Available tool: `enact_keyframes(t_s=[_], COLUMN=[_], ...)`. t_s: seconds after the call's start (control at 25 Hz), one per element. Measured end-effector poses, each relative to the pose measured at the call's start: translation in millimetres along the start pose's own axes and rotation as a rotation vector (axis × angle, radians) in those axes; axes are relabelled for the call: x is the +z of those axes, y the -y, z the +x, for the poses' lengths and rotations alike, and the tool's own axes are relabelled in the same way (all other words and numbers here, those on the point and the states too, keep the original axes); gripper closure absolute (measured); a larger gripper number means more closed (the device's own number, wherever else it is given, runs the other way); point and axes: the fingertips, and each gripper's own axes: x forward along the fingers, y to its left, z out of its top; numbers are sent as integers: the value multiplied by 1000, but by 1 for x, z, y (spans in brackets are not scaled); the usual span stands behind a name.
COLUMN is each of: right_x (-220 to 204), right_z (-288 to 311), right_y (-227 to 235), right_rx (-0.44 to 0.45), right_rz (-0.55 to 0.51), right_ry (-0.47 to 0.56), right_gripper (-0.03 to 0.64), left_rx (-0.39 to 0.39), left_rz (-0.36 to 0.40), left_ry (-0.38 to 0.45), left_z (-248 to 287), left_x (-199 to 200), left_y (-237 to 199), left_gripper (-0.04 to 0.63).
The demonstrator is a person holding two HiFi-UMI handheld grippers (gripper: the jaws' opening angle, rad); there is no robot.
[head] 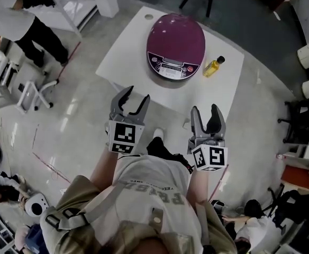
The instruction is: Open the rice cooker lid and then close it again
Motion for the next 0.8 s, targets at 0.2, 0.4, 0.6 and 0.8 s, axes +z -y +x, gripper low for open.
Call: enact_keyframes(t_s=[0.2, 0.4, 0.6, 0.8], right_x=[4, 0, -13, -35], right_z=[50, 93, 126, 145], right_y=[30, 39, 22, -5], right_rx=[72, 186, 347, 511], right_rz=[-16, -93, -193, -313], right_ry=[-14, -71, -178, -304], right_gripper=[347, 334, 316, 305], left_rx=[18, -27, -171, -332], left_rz=[21, 113, 281, 479], left_ry=[-15, -61, -149, -232], left_z=[49, 84, 110, 130], left_x=[14, 12, 5, -7], left_y=[-5, -5, 10, 20], left_gripper=[364, 333, 303, 272])
